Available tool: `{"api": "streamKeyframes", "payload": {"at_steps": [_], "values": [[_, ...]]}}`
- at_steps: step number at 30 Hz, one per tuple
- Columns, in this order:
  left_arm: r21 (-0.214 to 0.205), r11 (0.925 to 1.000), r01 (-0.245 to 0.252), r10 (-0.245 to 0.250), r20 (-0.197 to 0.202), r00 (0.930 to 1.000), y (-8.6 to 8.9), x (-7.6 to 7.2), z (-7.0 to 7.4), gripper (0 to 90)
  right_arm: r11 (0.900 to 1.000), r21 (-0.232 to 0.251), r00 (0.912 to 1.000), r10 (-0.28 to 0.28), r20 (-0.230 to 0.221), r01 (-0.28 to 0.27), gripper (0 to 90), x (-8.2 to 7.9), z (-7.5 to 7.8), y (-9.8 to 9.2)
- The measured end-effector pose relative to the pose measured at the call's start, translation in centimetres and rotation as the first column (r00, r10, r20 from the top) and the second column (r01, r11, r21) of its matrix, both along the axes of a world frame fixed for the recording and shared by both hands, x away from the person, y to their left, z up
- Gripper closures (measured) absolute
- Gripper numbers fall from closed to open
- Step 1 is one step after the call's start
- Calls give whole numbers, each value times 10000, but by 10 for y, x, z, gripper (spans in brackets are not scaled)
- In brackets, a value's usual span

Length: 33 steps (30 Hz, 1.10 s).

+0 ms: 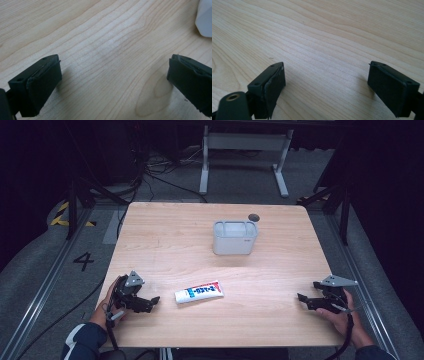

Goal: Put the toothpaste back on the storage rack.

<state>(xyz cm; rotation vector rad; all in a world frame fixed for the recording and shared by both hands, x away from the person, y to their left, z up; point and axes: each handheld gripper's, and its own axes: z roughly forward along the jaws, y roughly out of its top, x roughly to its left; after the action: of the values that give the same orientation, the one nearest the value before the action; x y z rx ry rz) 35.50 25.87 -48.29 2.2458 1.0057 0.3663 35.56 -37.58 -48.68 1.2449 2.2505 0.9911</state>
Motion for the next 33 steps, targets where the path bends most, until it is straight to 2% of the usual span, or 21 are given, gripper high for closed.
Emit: {"api": "streamKeyframes", "payload": {"at_steps": [1, 4, 6, 7, 9, 10, 11, 12, 13, 14, 16, 17, 18, 19, 20, 24, 26, 28, 32, 33], "values": [[28, 9994, 342, -342, -36, 9994, 1, 0, 1, 4, 10000, 0, 10000, 1, 0, -1, 147, 0, 0, 0], [44, 9995, 328, -328, -81, 9994, 1, 1, 1, 3, 10000, 1, 10000, 1, -2, -1, 147, 0, 0, 0], [434, 9984, 368, -358, -232, 9991, -3, 3, 5, 6, 10000, -1, 10000, 0, -1, 0, 147, 0, 0, 0], [509, 9977, 437, -414, -444, 9982, -3, 4, 6, 6, 10000, -2, 10000, 1, -2, -1, 147, 0, 0, 0], [863, 9929, 813, -746, -784, 9941, -4, 6, 9, 5, 10000, -2, 10000, 1, 0, -1, 147, 0, 0, 0], [863, 9929, 813, -746, -784, 9941, -4, 6, 9, 13, 10000, -2, 10000, 1, 0, -1, 147, 0, 0, 0], [898, 9903, 1061, -975, -949, 9907, -5, 6, 11, 13, 10000, -3, 10000, 0, 0, 0, 147, 0, 0, 0], [946, 9861, 1367, -1265, -1067, 9862, -6, 6, 16, 96, 10000, -2, 10000, -13, 9, 13, 147, 0, 0, 0], [886, 9853, 1458, -1381, -879, 9865, -7, 4, 17, 169, 10000, 2, 10000, -13, 6, 13, 148, 0, 0, 0], [886, 9853, 1458, -1381, -879, 9865, -7, 4, 17, 243, 10000, -2, 10000, -12, 9, 12, 147, 0, 0, 0], [1014, 9817, 1614, -1534, -823, 9847, -10, 2, 19, 247, 10000, 0, 10000, -11, 6, 11, 147, 0, 0, 0], [970, 9816, 1645, -1562, -873, 9839, -11, 2, 19, 202, 10000, -2, 10000, -13, 7, 13, 147, 0, 0, 0], [1110, 9797, 1670, -1584, -825, 9839, -12, 2, 21, 196, 10000, 5, 10000, -1, 5, 1, 148, 0, 0, 0], [1102, 9774, 1805, -1711, -890, 9812, -13, 2, 22, 202, 10000, 6, 10000, 24, 8, -24, 148, 0, 0, 0], [1087, 9782, 1767, -1681, -839, 9822, -14, 0, 23, 209, 10000, 7, 10000, 24, 6, -24, 148, 0, 0, 0], [1088, 9729, 2038, -1978, -636, 9782, -18, -3, 36, 244, 10000, 26, 10000, 19, 9, -19, 149, 0, 0, -1], [1233, 9654, 2298, -2245, -554, 9729, -25, -4, 47, 242, 10000, 30, 10000, 20, -6, -20, 149, -1, 0, -1], [1333, 9624, 2367, -2308, -580, 9713, -28, -5, 51, 241, 10000, 31, 10000, 23, -5, -23, 150, -1, 0, -1], [1896, 9431, 2732, -2621, -818, 9616, -37, -5, 62, 239, 10000, 33, 10000, 22, -8, -21, 150, -1, 0, -1], [1919, 9417, 2764, -2667, -755, 9608, -37, -5, 64, 239, 10000, 31, 10000, 21, -9, -21, 149, -1, 0, -1]]}}
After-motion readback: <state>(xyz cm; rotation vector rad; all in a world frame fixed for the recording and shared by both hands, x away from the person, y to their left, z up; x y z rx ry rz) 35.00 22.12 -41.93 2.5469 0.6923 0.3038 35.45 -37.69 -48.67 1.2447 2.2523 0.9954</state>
